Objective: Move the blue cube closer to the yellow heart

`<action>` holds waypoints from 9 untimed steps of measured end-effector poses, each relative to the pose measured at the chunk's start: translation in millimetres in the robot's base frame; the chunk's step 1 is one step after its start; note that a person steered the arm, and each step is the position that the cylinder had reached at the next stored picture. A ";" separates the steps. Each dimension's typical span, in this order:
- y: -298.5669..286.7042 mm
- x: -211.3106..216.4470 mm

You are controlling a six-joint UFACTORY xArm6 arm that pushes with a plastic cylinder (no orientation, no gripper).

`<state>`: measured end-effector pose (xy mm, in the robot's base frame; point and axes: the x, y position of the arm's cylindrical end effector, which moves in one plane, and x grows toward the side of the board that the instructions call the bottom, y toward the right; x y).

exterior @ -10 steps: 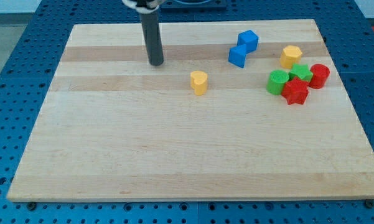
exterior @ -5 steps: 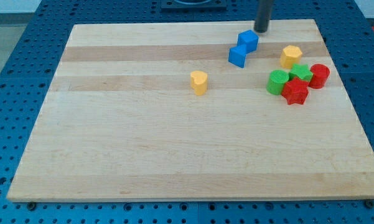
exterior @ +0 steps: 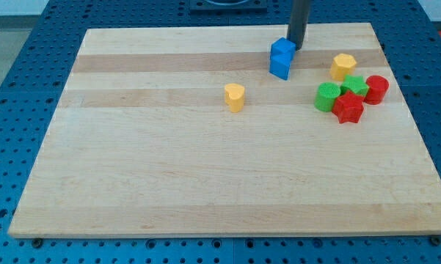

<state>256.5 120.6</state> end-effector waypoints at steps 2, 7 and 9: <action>-43.2 16.0; -70.8 69.2; -81.7 73.1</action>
